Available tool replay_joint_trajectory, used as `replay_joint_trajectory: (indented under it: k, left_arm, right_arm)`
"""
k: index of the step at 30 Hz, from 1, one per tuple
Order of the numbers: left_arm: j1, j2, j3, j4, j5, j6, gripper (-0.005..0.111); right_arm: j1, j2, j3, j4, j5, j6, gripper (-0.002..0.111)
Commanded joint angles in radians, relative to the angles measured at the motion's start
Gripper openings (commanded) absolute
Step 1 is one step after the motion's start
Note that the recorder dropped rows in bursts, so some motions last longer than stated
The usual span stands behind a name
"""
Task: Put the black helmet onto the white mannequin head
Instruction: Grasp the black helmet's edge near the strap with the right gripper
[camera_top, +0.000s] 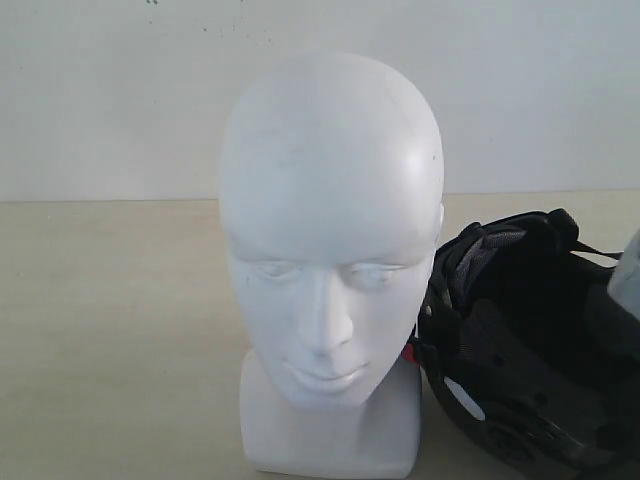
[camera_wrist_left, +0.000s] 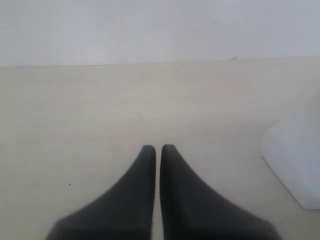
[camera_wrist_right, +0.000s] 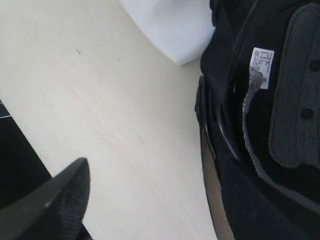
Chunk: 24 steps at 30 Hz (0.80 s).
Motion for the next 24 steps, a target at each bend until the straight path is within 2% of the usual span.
replay_joint_trajectory:
  k: [1,4,12,16,24]
  left_arm:
    - [0.000,-0.004,0.004,-0.002,-0.010,0.002,0.004]
    - [0.000,-0.004,0.004,-0.002,-0.010,0.002,0.004]
    - [0.000,-0.004,0.004,-0.002,-0.010,0.002,0.004]
    - [0.000,-0.004,0.004,-0.002,-0.010,0.002,0.004]
    - [0.000,-0.004,0.004,-0.002,-0.010,0.002,0.004]
  right_arm:
    - [0.047,0.066,0.004,0.004,-0.060,-0.030,0.069]
    - [0.054,0.110,0.004,-0.016,-0.159,-0.039,0.069]
    - [0.054,0.201,0.004,-0.064,-0.187,-0.046,0.070]
    - [0.054,0.218,0.004,-0.074,-0.191,-0.053,0.081]
    - [0.054,0.220,0.057,-0.077,-0.286,-0.076,0.081]
